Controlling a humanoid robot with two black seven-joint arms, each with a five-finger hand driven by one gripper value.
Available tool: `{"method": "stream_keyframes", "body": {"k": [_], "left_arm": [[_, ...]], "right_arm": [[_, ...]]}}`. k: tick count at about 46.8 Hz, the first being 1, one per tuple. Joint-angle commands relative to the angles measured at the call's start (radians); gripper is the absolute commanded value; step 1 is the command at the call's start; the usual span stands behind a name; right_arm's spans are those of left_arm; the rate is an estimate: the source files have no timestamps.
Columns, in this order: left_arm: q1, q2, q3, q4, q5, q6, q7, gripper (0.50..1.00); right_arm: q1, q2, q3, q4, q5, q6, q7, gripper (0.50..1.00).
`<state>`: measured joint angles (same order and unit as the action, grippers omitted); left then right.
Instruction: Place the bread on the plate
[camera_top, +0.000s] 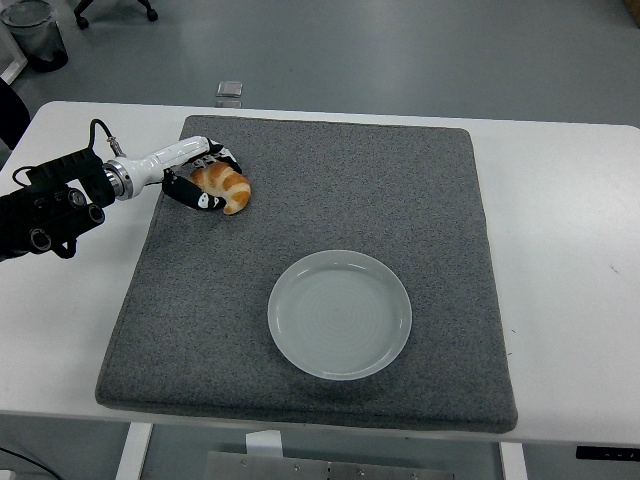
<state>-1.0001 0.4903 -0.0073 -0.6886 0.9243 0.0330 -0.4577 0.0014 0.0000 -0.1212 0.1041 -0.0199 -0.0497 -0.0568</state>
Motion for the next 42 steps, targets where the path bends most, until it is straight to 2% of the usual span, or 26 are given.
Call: {"method": "stream_keyframes", "body": {"k": [1, 25, 42], "left_arm": [[0.000, 0.002, 0.004, 0.000, -0.001, -0.005, -0.019, 0.500], [-0.023, 0.016, -0.031, -0.002, -0.013, 0.007, -0.055, 0.500], [-0.176, 0.116, -0.034, -0.009, -0.010, -0.005, -0.056, 0.500]], "right_arm": [[0.000, 0.000, 0.000, 0.000, 0.000, 0.001, 0.000, 0.938], [0.000, 0.000, 0.000, 0.000, 0.000, -0.001, 0.000, 0.938], [0.000, 0.000, 0.000, 0.000, 0.000, 0.001, 0.000, 0.938]]}}
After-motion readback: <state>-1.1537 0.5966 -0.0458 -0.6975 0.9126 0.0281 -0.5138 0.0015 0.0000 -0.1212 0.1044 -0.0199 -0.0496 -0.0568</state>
